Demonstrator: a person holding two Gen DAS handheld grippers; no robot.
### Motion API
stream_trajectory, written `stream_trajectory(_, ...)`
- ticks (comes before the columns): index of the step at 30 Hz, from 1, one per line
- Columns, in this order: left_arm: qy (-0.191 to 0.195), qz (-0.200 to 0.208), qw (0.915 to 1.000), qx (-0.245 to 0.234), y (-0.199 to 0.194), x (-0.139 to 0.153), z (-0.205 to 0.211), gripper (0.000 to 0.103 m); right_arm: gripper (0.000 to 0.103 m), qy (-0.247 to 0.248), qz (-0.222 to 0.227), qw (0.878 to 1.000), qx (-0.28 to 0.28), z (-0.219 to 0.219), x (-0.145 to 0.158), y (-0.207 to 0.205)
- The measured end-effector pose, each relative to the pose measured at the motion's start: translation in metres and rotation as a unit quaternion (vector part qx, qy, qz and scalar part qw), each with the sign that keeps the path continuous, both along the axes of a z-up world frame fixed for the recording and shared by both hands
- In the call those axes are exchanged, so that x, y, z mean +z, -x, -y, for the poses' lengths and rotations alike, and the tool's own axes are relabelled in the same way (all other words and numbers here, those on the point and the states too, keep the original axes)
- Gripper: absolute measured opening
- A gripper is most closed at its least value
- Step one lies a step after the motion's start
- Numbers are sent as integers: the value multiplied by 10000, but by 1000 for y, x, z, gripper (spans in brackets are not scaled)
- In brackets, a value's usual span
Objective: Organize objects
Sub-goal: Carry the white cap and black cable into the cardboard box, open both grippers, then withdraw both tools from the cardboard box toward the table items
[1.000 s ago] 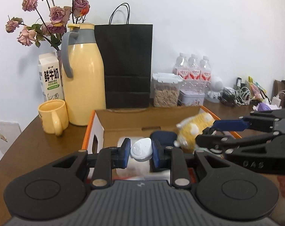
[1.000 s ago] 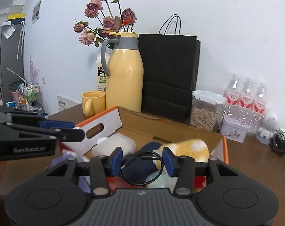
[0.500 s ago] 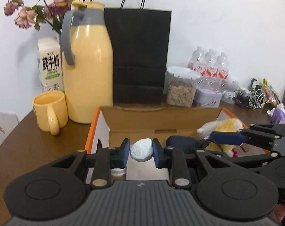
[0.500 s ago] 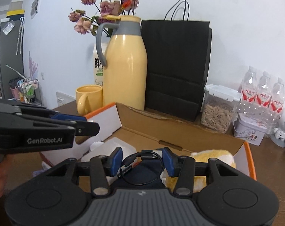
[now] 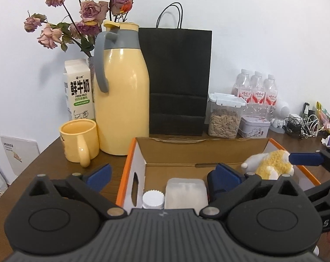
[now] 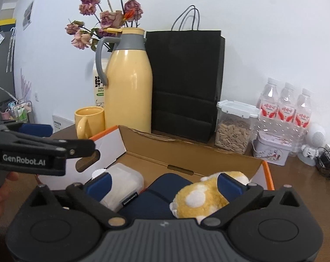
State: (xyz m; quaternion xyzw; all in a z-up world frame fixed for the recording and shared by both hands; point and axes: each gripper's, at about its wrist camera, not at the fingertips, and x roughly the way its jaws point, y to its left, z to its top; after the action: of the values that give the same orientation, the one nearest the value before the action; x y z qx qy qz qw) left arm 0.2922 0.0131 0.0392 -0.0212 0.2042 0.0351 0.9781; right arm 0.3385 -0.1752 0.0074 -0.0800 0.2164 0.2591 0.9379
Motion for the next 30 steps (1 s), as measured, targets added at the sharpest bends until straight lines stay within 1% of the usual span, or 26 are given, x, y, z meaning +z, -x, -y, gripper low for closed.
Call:
stream_trajectory(8, -89, 38, 9999, 36, 25, 8, -3, 103, 103, 44, -9, 10000, -41, 10, 6, 24)
stream_trajectory(14, -109, 13, 9999, 49, 50, 8, -7, 103, 103, 72, -47, 9999, -114, 24, 5, 47)
stream_trajectory(18, -129, -93, 9999, 67, 69, 1, -11, 103, 103, 119, -94, 9997, -204, 37, 2, 67)
stream_trajectory(24, 25, -243, 9997, 81, 104, -12, -22, 103, 103, 198, -204, 9988, -402, 59, -9, 99)
stream_trajectory(30, 41, -561, 9982, 194, 138, -29, -31, 103, 103, 310, -420, 9962, -697, 81, -26, 127)
